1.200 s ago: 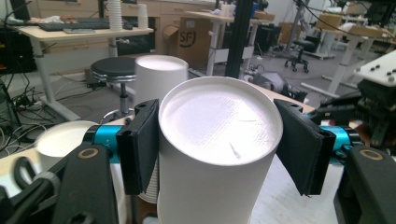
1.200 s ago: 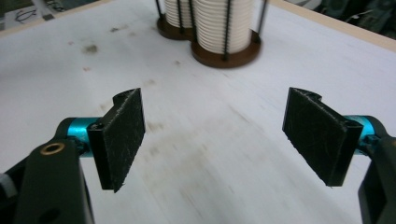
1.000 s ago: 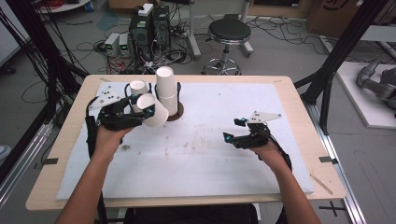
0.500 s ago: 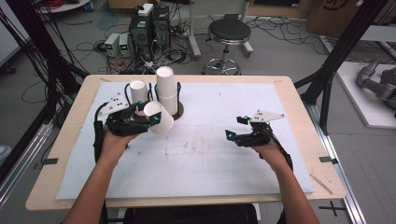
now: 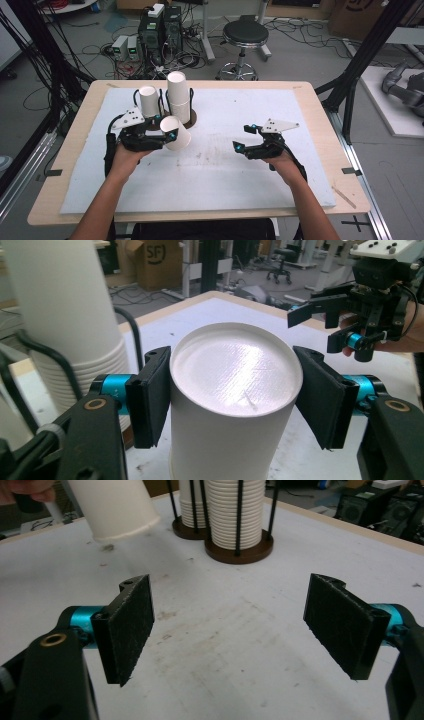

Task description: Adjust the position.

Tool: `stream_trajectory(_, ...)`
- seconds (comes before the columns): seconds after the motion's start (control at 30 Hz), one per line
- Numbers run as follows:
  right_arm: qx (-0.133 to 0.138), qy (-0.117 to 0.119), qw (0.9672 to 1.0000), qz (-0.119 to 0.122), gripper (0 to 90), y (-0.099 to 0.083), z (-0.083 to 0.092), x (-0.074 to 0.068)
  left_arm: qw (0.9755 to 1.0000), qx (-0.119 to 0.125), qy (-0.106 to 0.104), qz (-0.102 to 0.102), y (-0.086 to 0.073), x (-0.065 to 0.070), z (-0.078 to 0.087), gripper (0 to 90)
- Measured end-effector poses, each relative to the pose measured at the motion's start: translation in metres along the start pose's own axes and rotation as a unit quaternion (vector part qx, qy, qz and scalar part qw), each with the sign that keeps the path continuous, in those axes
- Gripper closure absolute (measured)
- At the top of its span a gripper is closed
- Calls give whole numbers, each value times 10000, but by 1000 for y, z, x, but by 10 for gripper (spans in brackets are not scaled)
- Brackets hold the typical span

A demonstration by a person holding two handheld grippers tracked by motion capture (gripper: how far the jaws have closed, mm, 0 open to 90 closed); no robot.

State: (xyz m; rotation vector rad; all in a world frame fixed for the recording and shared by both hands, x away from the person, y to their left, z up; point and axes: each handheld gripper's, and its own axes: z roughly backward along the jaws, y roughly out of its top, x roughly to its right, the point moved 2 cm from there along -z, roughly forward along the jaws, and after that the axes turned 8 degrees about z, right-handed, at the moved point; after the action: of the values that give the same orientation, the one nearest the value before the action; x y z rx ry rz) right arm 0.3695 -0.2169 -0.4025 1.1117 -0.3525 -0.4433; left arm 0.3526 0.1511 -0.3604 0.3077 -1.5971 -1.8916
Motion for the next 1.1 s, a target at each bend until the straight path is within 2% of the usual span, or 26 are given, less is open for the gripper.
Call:
stream_trajectory(0.13, 232, 184, 9995, 62, 207, 1, -2, -10, 9999, -37, -132, 9, -3, 5, -8, 353)
stream_trajectory(0.37, 248, 714, 9969, 198, 207, 5, -7, -25, 9991, -79, -421, 32, -5, 14, -19, 354)
stream_trajectory(0.43, 330, 859, 9956, 153, 201, 9, -9, -28, 9988, -102, -482, 15, -6, 16, -22, 354)
stream_trajectory(0.63, 470, 906, 9947, 134, 201, 15, -19, -33, 9977, -168, -645, -91, -8, 24, -28, 354)
stream_trajectory(0.7, 491, 1013, 9935, 180, 201, 16, -24, -36, 9973, -189, -700, -110, -9, 26, -29, 354)
stream_trajectory(0.87, 467, 1226, 9907, 362, 201, 19, -34, -45, 9959, -186, -879, -114, -11, 31, -33, 354)
stream_trajectory(1.1, 332, 1391, 9889, 410, 201, 17, -53, -55, 9939, -181, -1083, -122, -11, 39, -38, 354)
